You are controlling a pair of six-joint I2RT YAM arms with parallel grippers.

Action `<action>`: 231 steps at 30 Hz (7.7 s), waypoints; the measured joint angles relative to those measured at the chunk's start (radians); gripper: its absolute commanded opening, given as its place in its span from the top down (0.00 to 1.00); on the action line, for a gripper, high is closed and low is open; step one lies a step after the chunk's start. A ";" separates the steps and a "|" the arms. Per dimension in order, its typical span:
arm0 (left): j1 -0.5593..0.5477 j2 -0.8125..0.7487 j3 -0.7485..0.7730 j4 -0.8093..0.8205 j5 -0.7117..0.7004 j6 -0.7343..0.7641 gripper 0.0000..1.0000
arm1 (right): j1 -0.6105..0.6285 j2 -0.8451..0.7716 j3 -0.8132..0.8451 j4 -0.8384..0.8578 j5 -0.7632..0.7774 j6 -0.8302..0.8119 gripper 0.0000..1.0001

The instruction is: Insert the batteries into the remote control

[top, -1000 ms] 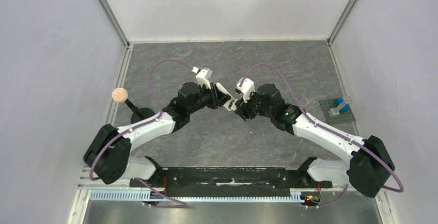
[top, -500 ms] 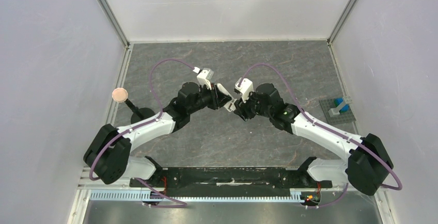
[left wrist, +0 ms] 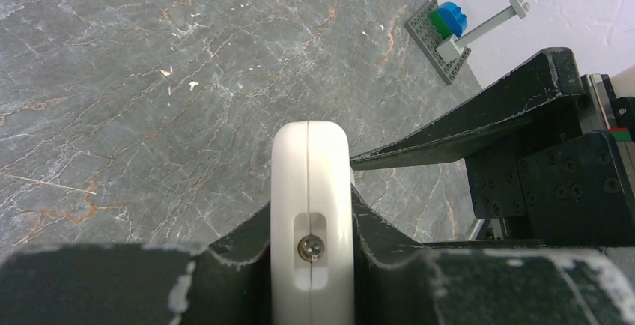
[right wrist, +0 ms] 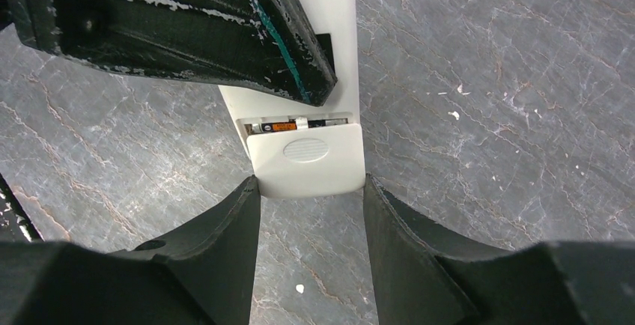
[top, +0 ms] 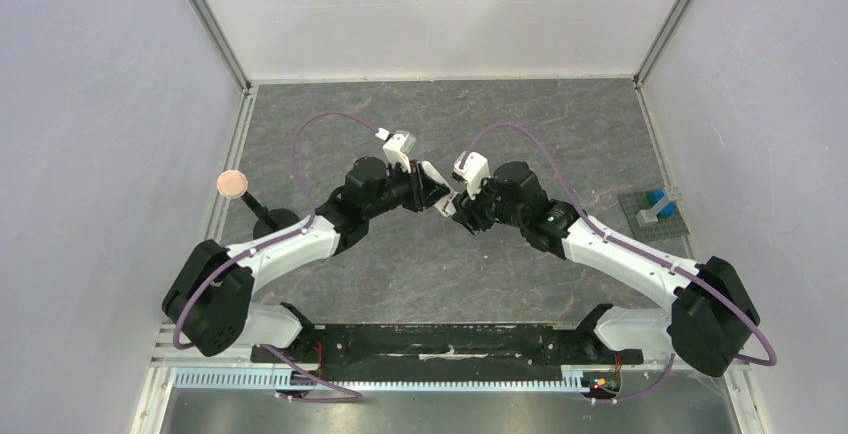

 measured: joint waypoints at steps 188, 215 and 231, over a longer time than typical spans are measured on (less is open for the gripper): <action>0.071 0.095 0.050 0.392 0.217 -0.959 0.98 | -0.211 -0.362 0.033 -0.009 0.050 0.912 0.29; 0.089 0.071 0.077 0.336 0.240 -1.009 0.98 | -0.219 -0.298 -0.055 0.213 -0.109 1.082 0.58; 0.100 0.070 0.089 0.335 0.262 -1.011 0.98 | -0.223 -0.277 -0.070 0.280 -0.126 1.129 0.60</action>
